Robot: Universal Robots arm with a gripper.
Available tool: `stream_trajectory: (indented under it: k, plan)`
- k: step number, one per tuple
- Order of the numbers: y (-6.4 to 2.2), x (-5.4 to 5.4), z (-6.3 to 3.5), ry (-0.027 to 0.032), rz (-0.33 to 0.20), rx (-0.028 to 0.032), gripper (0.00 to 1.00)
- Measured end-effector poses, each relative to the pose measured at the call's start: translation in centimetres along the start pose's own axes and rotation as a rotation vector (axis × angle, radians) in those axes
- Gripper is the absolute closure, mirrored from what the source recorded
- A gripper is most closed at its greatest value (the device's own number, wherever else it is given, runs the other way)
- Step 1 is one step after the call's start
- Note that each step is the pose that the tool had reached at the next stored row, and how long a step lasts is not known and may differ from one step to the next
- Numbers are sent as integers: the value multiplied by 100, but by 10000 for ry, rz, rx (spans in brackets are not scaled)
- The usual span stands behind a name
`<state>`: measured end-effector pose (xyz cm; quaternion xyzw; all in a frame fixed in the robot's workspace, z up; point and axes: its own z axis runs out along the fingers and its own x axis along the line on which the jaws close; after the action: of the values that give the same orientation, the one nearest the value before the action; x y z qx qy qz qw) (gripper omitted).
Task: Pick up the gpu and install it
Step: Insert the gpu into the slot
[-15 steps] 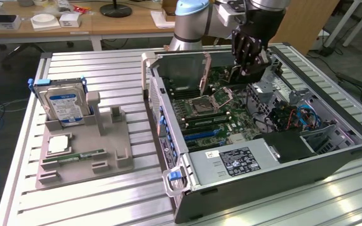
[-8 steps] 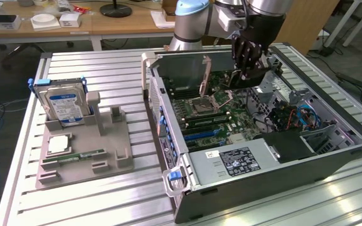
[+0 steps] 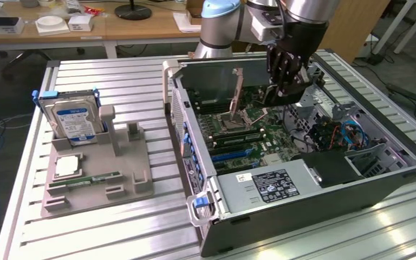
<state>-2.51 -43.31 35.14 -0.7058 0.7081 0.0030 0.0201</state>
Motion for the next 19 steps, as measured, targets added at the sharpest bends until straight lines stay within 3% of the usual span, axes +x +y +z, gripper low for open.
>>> stream_trajectory:
  k: [2,4,6,9,13,17,19]
  plan:
    - [16,1,28,4,1,-39,73]
    - [35,1,49,49,0,-70,73]
    - [56,3,70,93,-1,-81,73]
    - [64,4,104,100,-1,-82,73]
    - [85,13,130,266,-7,-81,73]
    - [250,16,190,290,-7,-81,73]
    - [279,25,210,294,-7,-82,73]
